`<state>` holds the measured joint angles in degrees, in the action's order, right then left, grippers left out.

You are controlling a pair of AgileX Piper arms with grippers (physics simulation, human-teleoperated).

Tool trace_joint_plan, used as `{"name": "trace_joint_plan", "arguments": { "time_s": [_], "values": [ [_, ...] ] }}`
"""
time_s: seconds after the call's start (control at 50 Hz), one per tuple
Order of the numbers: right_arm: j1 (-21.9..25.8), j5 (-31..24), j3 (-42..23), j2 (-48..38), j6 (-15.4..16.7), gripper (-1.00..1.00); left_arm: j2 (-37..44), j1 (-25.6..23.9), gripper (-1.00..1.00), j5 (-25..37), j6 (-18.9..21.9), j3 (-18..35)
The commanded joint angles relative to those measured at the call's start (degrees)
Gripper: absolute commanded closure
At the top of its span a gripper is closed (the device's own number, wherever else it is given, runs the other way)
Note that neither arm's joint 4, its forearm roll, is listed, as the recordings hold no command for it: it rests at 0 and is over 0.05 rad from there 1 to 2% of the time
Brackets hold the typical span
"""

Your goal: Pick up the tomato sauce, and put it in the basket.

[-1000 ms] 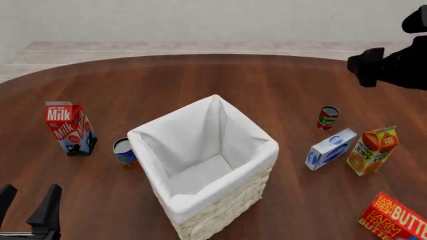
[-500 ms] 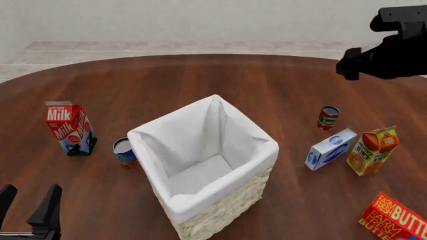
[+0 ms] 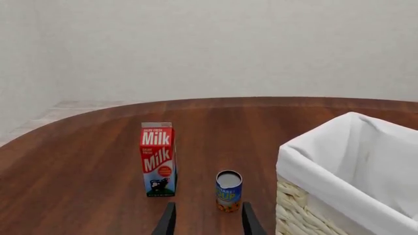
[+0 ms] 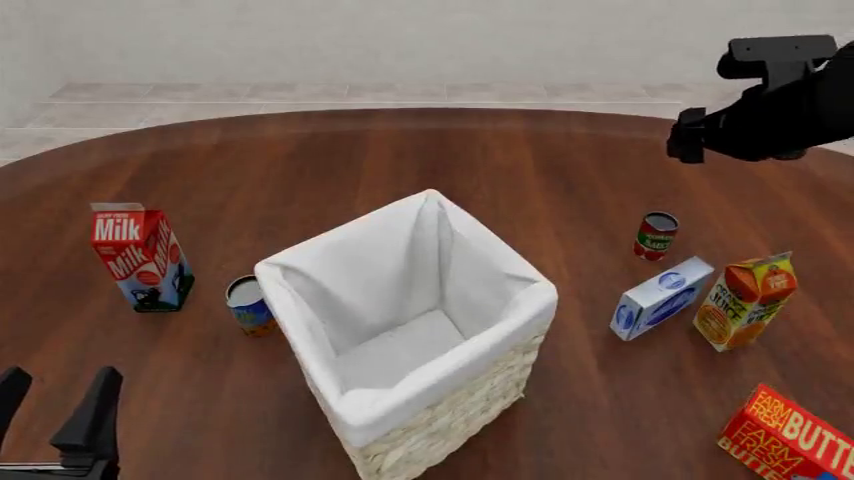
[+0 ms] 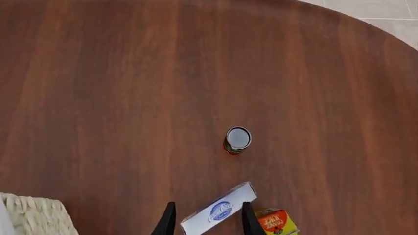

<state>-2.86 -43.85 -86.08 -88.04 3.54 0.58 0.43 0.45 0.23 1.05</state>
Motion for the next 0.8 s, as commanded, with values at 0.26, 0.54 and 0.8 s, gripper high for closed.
{"name": "trace_joint_plan", "arguments": {
  "time_s": [0.26,0.54,0.8],
  "values": [
    [-1.9,5.1,-0.6,-6.7,-0.2,-1.00,0.0,0.0,-1.00,0.3,0.0,0.3],
    [-3.1,7.6,-1.5,-10.0,-0.3,-1.00,0.0,0.0,-1.00,0.3,0.0,0.3],
    [-3.5,10.5,-1.4,-13.4,-0.9,-1.00,0.0,0.0,-1.00,0.3,0.0,0.3]
  ]
}}
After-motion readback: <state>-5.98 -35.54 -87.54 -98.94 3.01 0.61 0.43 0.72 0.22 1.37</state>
